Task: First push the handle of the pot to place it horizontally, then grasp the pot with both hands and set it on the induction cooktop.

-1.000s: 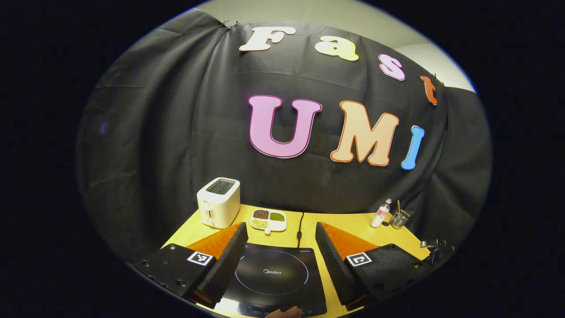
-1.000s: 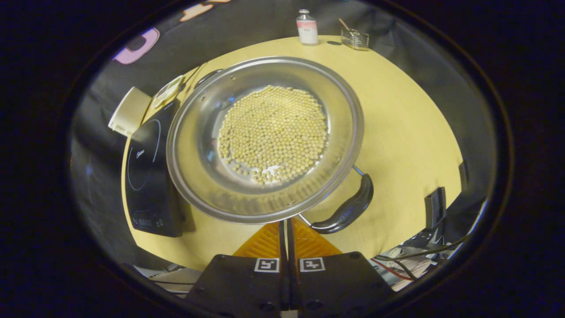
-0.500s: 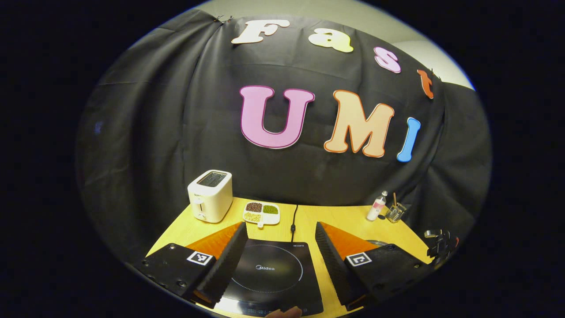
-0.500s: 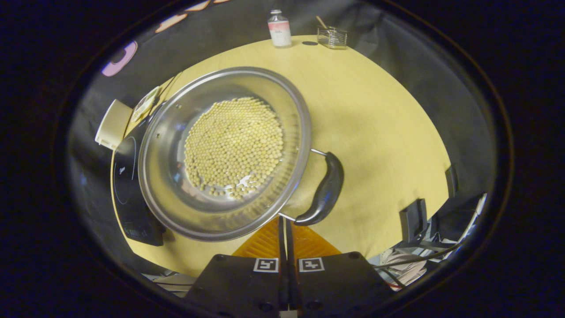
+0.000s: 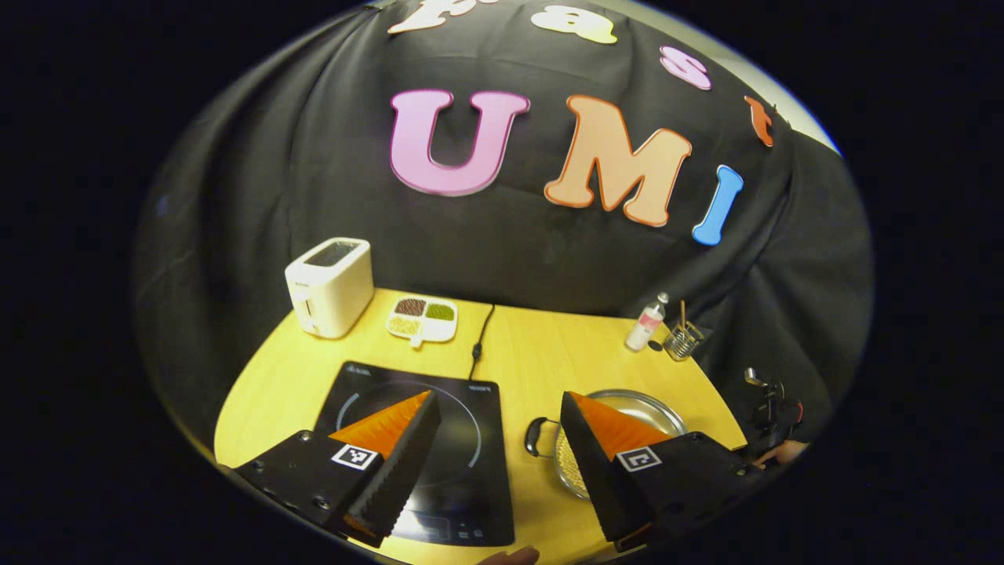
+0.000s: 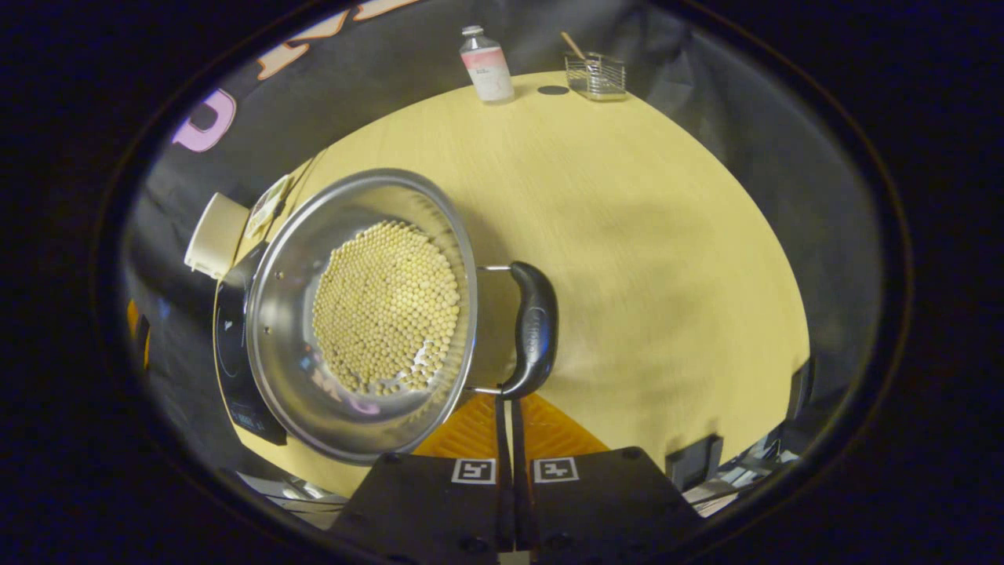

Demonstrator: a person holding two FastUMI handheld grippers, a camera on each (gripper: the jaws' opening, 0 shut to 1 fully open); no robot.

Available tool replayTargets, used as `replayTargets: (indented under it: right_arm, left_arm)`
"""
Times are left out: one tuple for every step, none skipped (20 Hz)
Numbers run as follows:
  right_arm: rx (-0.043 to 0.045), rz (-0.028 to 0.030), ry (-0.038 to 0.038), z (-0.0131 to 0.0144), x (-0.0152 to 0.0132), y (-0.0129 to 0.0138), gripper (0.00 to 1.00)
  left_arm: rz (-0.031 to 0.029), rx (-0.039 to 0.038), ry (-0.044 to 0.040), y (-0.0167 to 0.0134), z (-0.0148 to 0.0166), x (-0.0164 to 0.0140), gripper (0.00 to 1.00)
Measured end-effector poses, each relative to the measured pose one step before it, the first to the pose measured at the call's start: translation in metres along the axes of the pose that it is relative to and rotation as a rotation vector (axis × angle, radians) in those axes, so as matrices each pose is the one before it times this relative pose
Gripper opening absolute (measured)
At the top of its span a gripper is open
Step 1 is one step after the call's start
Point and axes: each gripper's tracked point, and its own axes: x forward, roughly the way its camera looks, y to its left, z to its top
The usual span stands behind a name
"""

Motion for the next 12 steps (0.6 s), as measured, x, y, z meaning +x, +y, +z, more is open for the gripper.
replayTargets:
  right_arm:
    - [-0.01914, 0.01411, -0.00456, 0.00768, 0.00191, -0.00306, 0.09]
    - [-0.02093, 0.00839, -0.00561, 0.00526, 0.00255, -0.0027, 0.1]
    - [-0.02559, 0.00742, -0.00719, 0.00722, 0.00128, -0.00258, 0.1]
    - [-0.03252, 0.00484, -0.00869, 0.00735, 0.00233, -0.00288, 0.1]
    - [-0.03344, 0.00512, -0.00893, 0.00965, 0.00315, -0.00339, 0.1]
    - [-0.02325, 0.00556, -0.00232, 0.00315, 0.00097, -0.00255, 0.1]
    - [-0.0144, 0.01266, -0.00049, 0.00467, 0.00002, -0.0007, 0.1]
    - [-0.00791, 0.01588, -0.00608, 0.00415, -0.00129, 0.0027, 0.04]
    - [-0.00848, 0.00989, -0.00277, 0.00278, -0.00381, 0.00092, 0.08]
    - [-0.00213, -0.00131, -0.01164, 0.00136, -0.00554, -0.00216, 0.06]
    - [0.01048, -0.00623, -0.02142, 0.00299, -0.00541, -0.00203, 0.05]
    - [0.0168, -0.00582, -0.03547, 0.00423, -0.00805, -0.00162, 0.05]
  left_arm:
    - [-0.01003, -0.03415, 0.04771, -0.00695, -0.01126, 0.00755, 0.95]
    - [-0.00109, -0.04421, 0.04119, -0.00625, -0.01218, 0.00513, 0.95]
    - [0.0028, -0.04619, 0.03195, -0.00193, -0.01244, 0.00383, 0.95]
    - [0.00688, -0.04498, 0.03109, -0.00228, -0.00803, 0.00667, 0.94]
    - [0.00753, -0.03491, 0.02727, -0.00149, -0.00881, 0.00527, 0.95]
    - [0.00858, -0.02475, 0.03253, -0.00129, -0.00971, 0.00499, 0.95]
    - [0.00735, -0.01357, 0.0286, -0.0012, -0.00957, 0.0043, 0.94]
    - [0.01042, 0.00442, 0.0409, -0.00016, -0.01091, 0.00386, 0.95]
    - [0.01142, 0.01857, 0.02443, 0.00145, -0.00885, 0.00551, 0.95]
    - [0.01194, 0.02848, 0.02519, 0.00094, -0.00613, 0.00509, 0.95]
    - [0.00435, 0.03047, 0.01316, -0.00183, -0.00267, 0.00804, 0.95]
    - [-0.00089, 0.02509, 0.0219, -0.00238, -0.00263, 0.00656, 0.95]
